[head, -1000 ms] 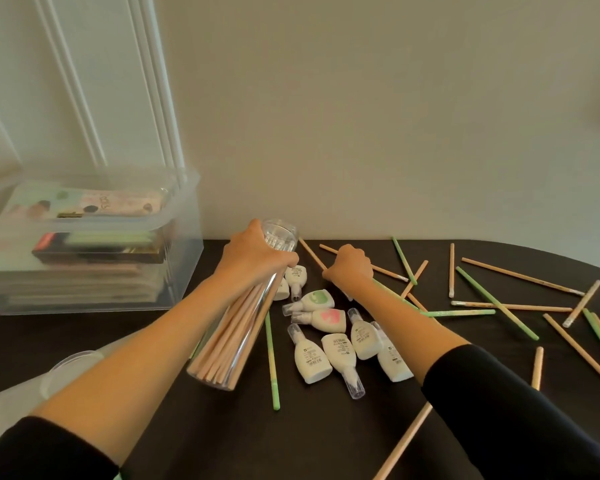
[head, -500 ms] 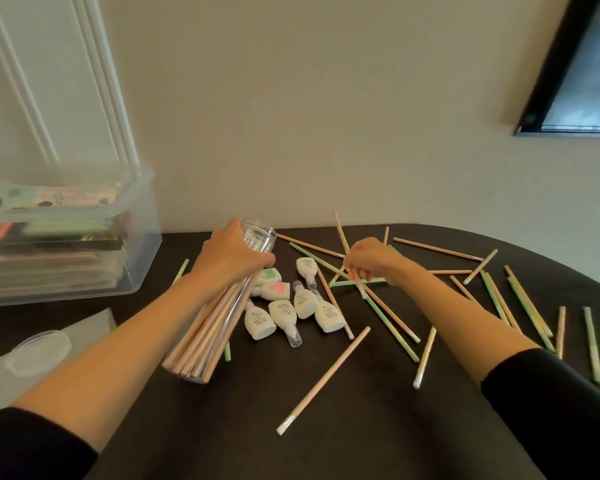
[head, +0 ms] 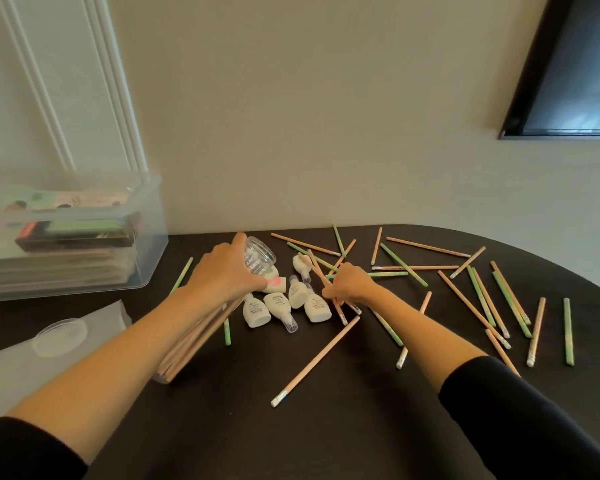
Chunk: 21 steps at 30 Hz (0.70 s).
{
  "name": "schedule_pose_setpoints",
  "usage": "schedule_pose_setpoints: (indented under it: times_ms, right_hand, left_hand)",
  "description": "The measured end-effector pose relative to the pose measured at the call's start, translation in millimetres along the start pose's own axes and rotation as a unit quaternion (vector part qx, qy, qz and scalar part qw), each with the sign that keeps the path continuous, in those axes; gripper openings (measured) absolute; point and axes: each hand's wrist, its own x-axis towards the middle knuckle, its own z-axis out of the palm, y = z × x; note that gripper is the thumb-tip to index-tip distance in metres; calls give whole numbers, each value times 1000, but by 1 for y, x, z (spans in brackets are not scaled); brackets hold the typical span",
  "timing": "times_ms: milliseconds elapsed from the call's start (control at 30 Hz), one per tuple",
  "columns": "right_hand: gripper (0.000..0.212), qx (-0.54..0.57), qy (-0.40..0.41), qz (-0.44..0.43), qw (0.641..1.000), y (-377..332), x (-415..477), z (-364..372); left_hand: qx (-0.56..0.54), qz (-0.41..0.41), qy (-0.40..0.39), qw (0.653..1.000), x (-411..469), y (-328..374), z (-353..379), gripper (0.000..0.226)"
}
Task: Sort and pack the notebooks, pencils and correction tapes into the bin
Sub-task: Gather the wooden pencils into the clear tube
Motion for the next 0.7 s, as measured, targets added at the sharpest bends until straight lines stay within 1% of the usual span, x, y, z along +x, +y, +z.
schedule_pose_setpoints:
  times_ms: [33,100,167,233,300,367,467,567,633,700]
  right_hand:
    - [15,11,11,-9,1000,1,-2,-2]
    - [18,35,30,-35,998,2,-3,-8]
    - [20,67,49,-63,995,-1,-7,-15]
    - [18,109,61,-84,989,-4,-11,-21]
    - [11,130,49,-103,985,-5,-17,-27]
    - [9,95,42,-138,985,-5,-24,-31]
    - [22,-3,75,-201,977,-2,-34,-38]
    - [24,-116,106,-232,960,2,-43,-45]
    - [24,-143,126,-247,950,4,-46,-48]
    - [25,-160,133,-270,940,4,-47,-50]
  left_hand:
    - [4,0,-7,1000,-1,-1,0,79]
    - [11,-5,-20,1000,-2,-1,0,86]
    - [13,-4,-30,999,-3,0,-1,88]
    - [12,6,-31,999,-4,2,-1,83]
    - [10,8,-26,1000,-4,5,-1,76]
    - [4,-8,-24,1000,-4,8,-2,72]
    - [10,-34,-21,999,-2,11,-3,74]
    - [18,-52,-2,998,-1,10,-5,70]
    - [24,-53,-1,998,-2,10,-5,70]
    - [27,-36,-13,999,-2,11,-5,68]
